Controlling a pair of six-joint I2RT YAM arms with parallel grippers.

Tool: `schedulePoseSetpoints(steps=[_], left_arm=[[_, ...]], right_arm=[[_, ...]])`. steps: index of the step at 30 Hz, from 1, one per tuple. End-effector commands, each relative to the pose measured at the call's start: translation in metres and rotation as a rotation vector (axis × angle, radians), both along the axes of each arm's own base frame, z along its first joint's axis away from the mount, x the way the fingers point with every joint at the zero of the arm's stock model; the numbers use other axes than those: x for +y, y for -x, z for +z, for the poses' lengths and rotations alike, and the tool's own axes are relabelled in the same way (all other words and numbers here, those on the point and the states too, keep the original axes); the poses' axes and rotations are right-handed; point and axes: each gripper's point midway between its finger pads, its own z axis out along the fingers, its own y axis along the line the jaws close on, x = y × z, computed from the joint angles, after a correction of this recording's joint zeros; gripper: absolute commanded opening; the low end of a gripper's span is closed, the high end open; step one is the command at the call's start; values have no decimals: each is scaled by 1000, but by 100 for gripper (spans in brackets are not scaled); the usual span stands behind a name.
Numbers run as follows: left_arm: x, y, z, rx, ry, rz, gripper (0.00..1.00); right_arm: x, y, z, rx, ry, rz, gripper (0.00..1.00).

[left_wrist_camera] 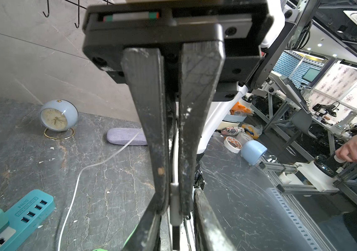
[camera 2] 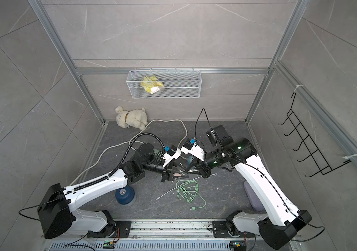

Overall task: Charge the cordless meat grinders
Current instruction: Adjust the charging cable.

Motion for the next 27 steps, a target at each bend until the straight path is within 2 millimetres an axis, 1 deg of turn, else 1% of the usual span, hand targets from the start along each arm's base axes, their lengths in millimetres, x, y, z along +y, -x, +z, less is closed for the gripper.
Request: schedulePoseSetpoints(steps=[1,5,8,12,15,18,19,20,21,22,23,24,26,27], left_arm=[[3,9,13,-26,37,-56,27],[5,9,12,-39,37,-36,26],[7,9,10,-42,35,-25,19],[8,10,8,-27,26,-26,6],[8,10,8,-31,28,-27,0],[8,8,9,-60,35,-9,0],[8,6,9,-77,37,11,0],[8,2,8,-94,33,35,0],[7,-4,6,-123,29,74,0],[6,-14,5,-160,22,135,0],[6,-22,3,-194,16,187,0],[5,-32,0,-250,3,253,0],[1,-52,-7,-385,-25,375,0],[-3,-59,-10,-463,-39,416,0]], right_arm=[[2,1,7,-26,-9,27,0],[2,2,9,-35,-12,27,0],[0,3,9,-38,-10,23,0],[-1,3,10,-43,-8,15,0],[-2,4,10,-39,-4,9,0],[-2,2,8,-27,6,-10,0],[-3,-2,8,-26,14,-35,3],[-4,-7,8,-27,23,-70,18],[-4,-16,11,-33,26,-126,36],[-4,-24,16,-37,18,-185,49],[-4,-33,21,-31,0,-252,54],[-4,-43,29,-21,-23,-343,68],[-13,-58,41,-14,-36,-500,71],[-23,-67,47,-16,-20,-605,71]])
